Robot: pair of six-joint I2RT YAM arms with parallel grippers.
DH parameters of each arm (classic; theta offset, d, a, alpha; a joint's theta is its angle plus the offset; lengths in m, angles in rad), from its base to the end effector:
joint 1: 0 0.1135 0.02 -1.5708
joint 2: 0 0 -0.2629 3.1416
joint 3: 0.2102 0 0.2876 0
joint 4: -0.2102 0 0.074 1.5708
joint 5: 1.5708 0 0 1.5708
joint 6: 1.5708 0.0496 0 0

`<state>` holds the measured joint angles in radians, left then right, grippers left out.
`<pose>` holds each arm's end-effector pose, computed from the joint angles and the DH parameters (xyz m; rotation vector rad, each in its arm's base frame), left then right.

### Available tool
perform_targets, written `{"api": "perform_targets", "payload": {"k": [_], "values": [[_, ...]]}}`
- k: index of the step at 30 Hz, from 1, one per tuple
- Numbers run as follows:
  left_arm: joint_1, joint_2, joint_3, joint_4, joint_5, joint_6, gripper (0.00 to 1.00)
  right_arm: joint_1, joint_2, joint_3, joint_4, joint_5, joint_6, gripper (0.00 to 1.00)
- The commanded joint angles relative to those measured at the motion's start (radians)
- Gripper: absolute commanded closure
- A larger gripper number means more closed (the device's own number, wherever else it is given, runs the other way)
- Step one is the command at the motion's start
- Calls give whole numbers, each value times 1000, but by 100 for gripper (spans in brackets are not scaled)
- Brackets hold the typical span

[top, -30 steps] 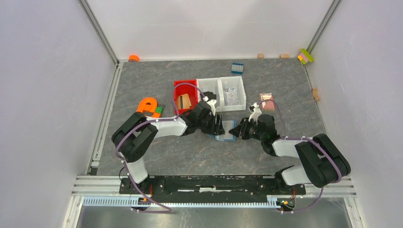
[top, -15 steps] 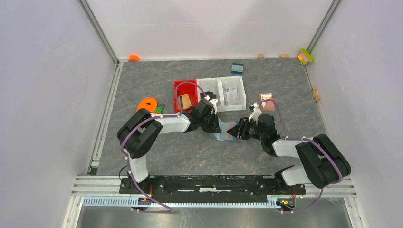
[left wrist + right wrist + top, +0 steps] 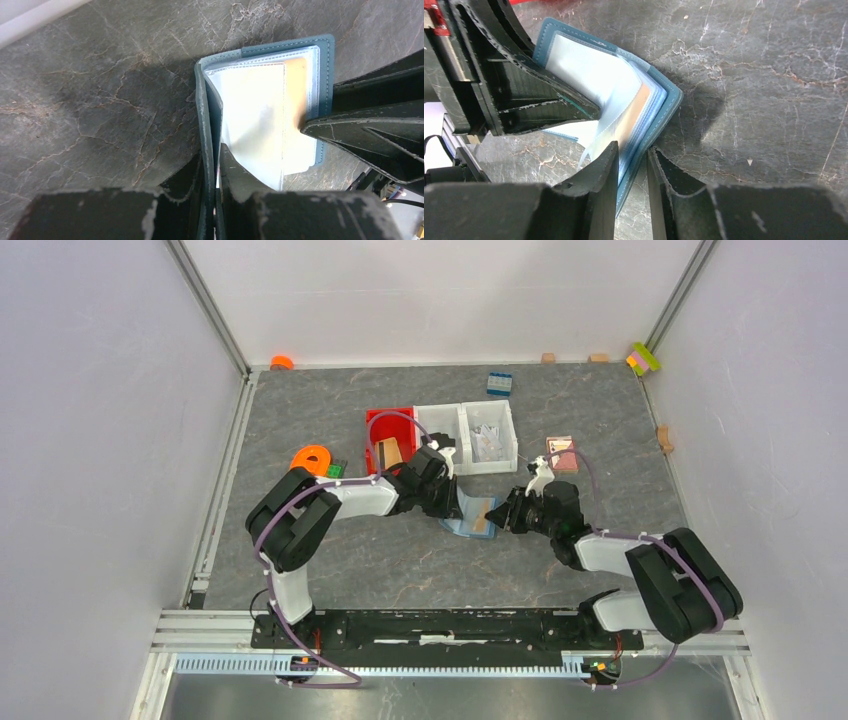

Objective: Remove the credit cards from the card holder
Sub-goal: Remove the credit card from the card holder.

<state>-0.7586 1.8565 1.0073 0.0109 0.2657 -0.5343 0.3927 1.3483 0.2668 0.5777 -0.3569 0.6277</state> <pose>0.2860 -0.2890 0.1036 0.4193 2.5438 -0.8695 0.2268 0.1127 0.0917 0.0250 2.1944 0.9729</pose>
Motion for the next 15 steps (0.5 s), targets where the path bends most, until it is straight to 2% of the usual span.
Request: {"api": "perform_targets", "payload": {"k": [1, 13, 15], "values": [[7, 19, -10, 30, 35, -7, 88, 4, 29, 29, 7, -16, -10, 67], [5, 30, -27, 115, 142, -33, 88, 27, 126, 66, 39, -93, 1, 61], [3, 29, -27, 116, 150, -31, 88, 30, 127, 68, 40, -98, 0, 55]]}}
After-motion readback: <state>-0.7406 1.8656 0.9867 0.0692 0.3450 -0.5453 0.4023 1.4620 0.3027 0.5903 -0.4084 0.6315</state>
